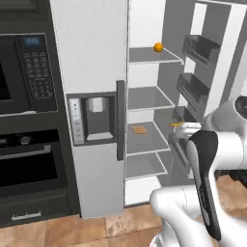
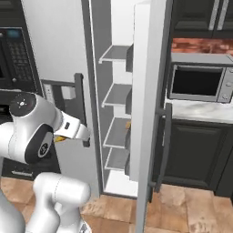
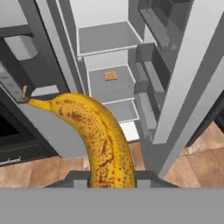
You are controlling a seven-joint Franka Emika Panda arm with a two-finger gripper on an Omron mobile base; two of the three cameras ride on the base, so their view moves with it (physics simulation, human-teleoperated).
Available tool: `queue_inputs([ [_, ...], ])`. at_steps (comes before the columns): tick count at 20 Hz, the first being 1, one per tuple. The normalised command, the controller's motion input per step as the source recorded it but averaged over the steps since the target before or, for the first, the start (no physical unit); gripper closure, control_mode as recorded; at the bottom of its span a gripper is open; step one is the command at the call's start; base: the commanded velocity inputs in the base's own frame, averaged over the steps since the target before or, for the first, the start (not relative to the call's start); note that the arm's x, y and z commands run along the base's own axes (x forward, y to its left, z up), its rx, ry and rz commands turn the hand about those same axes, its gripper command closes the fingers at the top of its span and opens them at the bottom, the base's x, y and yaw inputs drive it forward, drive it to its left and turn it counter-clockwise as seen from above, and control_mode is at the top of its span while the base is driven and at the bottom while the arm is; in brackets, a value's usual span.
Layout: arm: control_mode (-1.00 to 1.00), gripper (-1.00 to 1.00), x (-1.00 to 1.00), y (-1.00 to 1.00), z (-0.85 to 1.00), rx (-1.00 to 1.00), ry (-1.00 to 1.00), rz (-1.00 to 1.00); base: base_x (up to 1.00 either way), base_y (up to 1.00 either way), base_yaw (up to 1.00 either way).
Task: Pick the banana and orange from the fridge and place them on the plate next to the blender to make a fruit smoothie.
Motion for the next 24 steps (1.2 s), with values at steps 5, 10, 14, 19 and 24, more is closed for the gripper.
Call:
queue_inputs([
  [5,1.00,1.00,0.00,0.00,0.00,0.00,0.00,0.00,-0.83,0.05,-0.33],
  [10,1.00,1.00,0.00,0.00,0.00,0.00,0.00,0.00,-0.86,0.00,-0.67],
  [14,1.00,1.00,0.00,0.00,0.00,0.00,0.00,0.00,-0.77,0.02,-0.82],
  [19,1.00,1.00,0.00,0.00,0.00,0.00,0.00,0.00,-0.57,0.01,-0.87],
  [24,1.00,1.00,0.00,0.00,0.00,0.00,0.00,0.00,-0.17,-0.06,-0.86],
])
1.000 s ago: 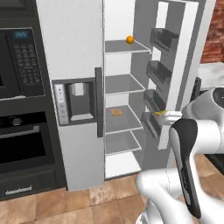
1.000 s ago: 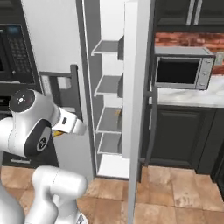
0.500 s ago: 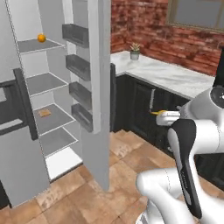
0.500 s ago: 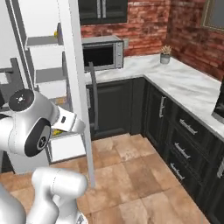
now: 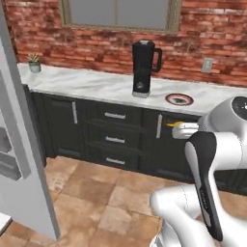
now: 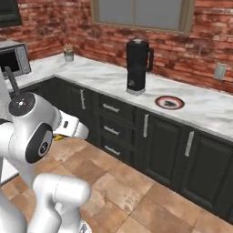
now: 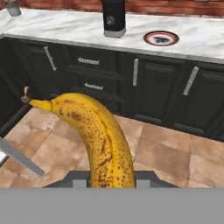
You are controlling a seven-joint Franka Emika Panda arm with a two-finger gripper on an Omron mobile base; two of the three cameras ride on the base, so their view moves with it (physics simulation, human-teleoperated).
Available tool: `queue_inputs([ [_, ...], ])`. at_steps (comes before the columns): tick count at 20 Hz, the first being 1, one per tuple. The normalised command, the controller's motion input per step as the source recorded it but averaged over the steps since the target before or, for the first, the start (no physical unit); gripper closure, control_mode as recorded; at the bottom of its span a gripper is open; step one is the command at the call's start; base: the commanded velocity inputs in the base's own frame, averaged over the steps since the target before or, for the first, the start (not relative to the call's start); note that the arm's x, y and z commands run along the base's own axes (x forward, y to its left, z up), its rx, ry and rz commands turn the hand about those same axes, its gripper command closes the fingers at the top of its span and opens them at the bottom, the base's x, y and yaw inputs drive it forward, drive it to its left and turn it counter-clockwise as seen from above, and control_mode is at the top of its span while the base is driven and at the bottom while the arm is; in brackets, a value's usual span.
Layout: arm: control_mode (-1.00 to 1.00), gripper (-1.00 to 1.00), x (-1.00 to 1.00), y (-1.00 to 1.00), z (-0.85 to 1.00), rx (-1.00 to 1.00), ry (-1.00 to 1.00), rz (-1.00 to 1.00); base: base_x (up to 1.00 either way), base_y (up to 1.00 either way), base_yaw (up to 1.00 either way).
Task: Pick the banana and orange from the fridge and place them on the plate next to the blender to make a fruit smoothie.
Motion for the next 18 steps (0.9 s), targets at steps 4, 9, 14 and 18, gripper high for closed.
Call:
queue_inputs([
  [4,1.00,1.00,0.00,0.00,0.00,0.00,0.00,0.00,0.82,-0.46,-0.50],
  [9,1.00,1.00,0.00,0.00,0.00,0.00,0.00,0.00,1.00,-0.51,-0.24],
  [14,1.00,1.00,0.00,0.00,0.00,0.00,0.00,0.00,1.00,-0.24,-0.11],
  [18,-1.00,1.00,0.25,-0.06,-0.05,0.00,0.03,0.00,0.75,-0.08,0.00],
])
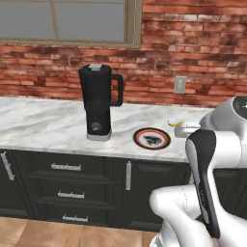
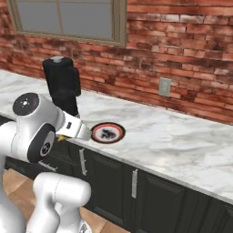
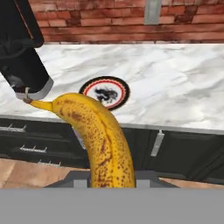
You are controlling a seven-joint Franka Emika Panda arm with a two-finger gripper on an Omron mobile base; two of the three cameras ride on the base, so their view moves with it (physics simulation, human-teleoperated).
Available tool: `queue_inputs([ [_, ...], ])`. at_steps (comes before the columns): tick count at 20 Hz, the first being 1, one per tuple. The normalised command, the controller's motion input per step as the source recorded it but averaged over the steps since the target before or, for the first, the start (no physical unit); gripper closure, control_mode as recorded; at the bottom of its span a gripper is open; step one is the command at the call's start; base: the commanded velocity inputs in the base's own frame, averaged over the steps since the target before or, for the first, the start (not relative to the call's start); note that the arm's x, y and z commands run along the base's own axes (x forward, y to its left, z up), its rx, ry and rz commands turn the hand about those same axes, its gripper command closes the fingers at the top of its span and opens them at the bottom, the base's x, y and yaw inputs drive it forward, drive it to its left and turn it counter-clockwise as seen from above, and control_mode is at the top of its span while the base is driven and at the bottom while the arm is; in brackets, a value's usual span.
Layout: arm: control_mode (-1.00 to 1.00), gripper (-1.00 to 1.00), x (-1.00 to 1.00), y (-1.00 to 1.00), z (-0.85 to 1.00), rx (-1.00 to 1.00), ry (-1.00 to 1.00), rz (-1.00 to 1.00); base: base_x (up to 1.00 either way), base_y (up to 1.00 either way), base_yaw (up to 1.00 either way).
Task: Pick the banana and orange from the fridge and place them on the plate next to the blender to make a fruit smoothie.
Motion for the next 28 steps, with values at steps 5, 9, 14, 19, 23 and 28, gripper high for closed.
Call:
queue_inputs([
  [5,-1.00,1.00,1.00,-0.27,-0.44,0.01,0.24,0.00,0.00,0.00,0.00],
  [9,-1.00,1.00,1.00,-0.10,-0.77,0.02,0.23,0.00,0.00,0.00,0.00],
  [14,-1.00,1.00,1.00,-0.09,-0.80,0.04,0.06,0.00,0.00,0.00,0.00],
  [19,-1.00,1.00,1.00,0.00,-0.36,0.00,-0.01,0.00,0.00,0.00,0.00],
  [23,-1.00,1.00,1.00,0.00,-0.54,-0.04,0.00,0.00,0.00,0.00,0.00],
  [28,-1.00,1.00,1.00,-0.03,-0.67,-0.01,0.00,0.00,0.00,0.00,0.00],
])
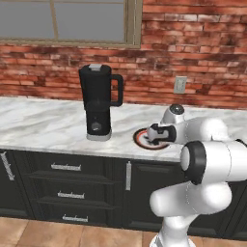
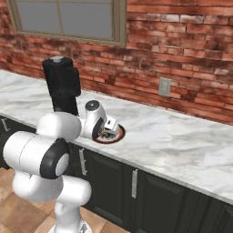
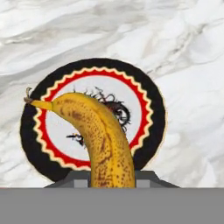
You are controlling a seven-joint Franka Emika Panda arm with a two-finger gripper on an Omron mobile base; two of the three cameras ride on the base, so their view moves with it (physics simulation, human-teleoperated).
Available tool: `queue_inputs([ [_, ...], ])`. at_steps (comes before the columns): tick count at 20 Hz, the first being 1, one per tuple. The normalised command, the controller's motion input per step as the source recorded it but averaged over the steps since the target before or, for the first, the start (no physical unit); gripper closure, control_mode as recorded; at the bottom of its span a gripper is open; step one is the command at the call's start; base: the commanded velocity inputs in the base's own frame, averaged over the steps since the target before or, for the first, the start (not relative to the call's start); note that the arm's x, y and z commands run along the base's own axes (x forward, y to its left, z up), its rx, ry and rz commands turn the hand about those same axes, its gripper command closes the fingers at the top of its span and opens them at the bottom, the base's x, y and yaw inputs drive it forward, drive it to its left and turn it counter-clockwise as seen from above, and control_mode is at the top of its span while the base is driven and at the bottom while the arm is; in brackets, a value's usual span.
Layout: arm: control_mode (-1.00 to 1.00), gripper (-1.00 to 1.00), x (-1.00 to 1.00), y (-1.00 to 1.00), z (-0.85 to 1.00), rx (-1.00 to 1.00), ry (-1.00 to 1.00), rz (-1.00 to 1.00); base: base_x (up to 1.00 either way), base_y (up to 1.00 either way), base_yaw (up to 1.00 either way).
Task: Pick the banana and orange from the fridge and place them on the plate next to the blender to make a fruit smoothie.
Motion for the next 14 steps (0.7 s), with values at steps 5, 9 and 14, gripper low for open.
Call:
queue_inputs([
  [5,-1.00,-1.00,0.72,0.00,-0.24,-0.02,-0.02,0.00,0.00,0.00,0.00],
  [9,-1.00,-1.00,0.13,0.00,0.12,0.00,0.02,-0.01,0.00,0.00,0.00],
  [14,-1.00,-1.00,-0.22,0.16,0.90,-0.03,0.01,0.00,0.00,0.00,0.00],
])
